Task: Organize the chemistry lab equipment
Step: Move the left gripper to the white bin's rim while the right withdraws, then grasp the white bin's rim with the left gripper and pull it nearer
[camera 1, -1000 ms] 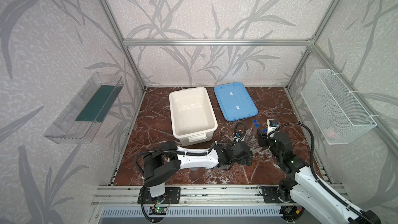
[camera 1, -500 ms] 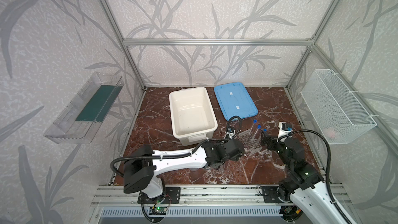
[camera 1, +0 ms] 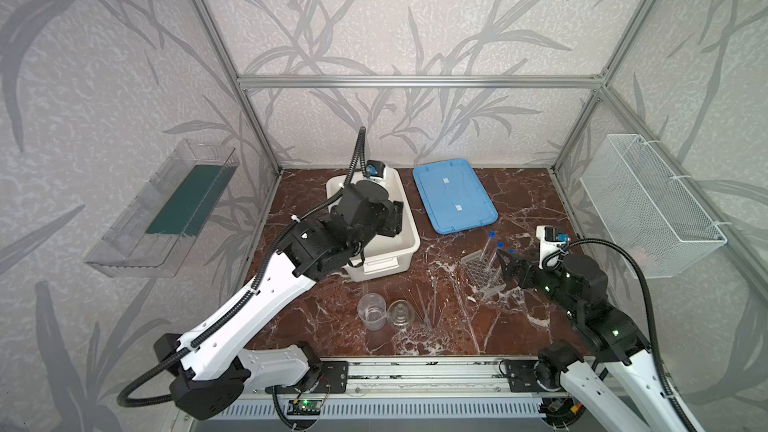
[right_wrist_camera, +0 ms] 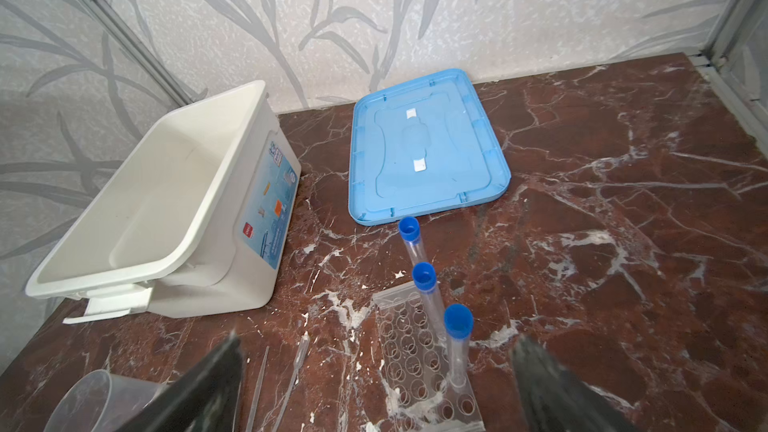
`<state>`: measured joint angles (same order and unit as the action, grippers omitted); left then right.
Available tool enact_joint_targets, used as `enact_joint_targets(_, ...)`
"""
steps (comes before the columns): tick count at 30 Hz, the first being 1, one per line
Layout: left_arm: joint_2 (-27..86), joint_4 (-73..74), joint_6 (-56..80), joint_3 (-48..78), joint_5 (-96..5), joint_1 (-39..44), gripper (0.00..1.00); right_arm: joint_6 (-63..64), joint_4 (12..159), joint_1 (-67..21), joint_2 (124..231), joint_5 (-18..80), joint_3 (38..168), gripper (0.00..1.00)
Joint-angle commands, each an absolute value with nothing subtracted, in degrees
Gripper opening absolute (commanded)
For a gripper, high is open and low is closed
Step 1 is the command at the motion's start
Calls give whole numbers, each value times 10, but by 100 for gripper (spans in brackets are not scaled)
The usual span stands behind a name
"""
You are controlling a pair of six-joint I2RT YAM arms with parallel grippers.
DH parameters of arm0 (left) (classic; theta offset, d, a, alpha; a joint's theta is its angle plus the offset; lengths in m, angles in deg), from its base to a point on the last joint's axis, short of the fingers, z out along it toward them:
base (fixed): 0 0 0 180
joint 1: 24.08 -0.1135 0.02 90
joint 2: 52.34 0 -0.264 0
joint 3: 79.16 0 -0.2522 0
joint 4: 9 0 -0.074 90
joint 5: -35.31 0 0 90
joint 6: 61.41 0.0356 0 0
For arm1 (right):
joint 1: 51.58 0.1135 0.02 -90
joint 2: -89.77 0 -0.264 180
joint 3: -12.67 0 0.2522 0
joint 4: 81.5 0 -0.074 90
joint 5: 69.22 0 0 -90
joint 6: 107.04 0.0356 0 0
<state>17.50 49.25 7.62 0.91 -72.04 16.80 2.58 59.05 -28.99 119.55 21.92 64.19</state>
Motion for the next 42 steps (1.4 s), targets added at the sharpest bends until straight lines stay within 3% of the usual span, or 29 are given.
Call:
enact_joint_targets(1,189,575,97,16,-685,75,62,7,592,-266,1215,265,678,99)
enact_joint_targets(5,231,586,72,35,-647,-32,69,-9,576,-210,1272,259,718,99)
enact_joint_targets(11,284,555,58,57,-686,-88,80,-20,525,-113,1369,210,785,99)
enact_joint_targets(14,318,540,48,65,-664,-111,80,-16,536,-93,1390,208,784,99)
enact_joint_targets(19,341,524,25,85,-695,-115,68,-12,555,-91,1402,210,779,99)
enact_joint_targets(27,332,476,-22,142,-655,-126,49,-3,592,-90,1420,219,766,99)
enact_joint_targets(40,244,380,-144,253,-621,-125,10,19,626,-90,1414,211,741,99)
enact_joint_targets(42,233,370,-187,264,-611,-122,9,22,628,-90,1414,213,740,99)
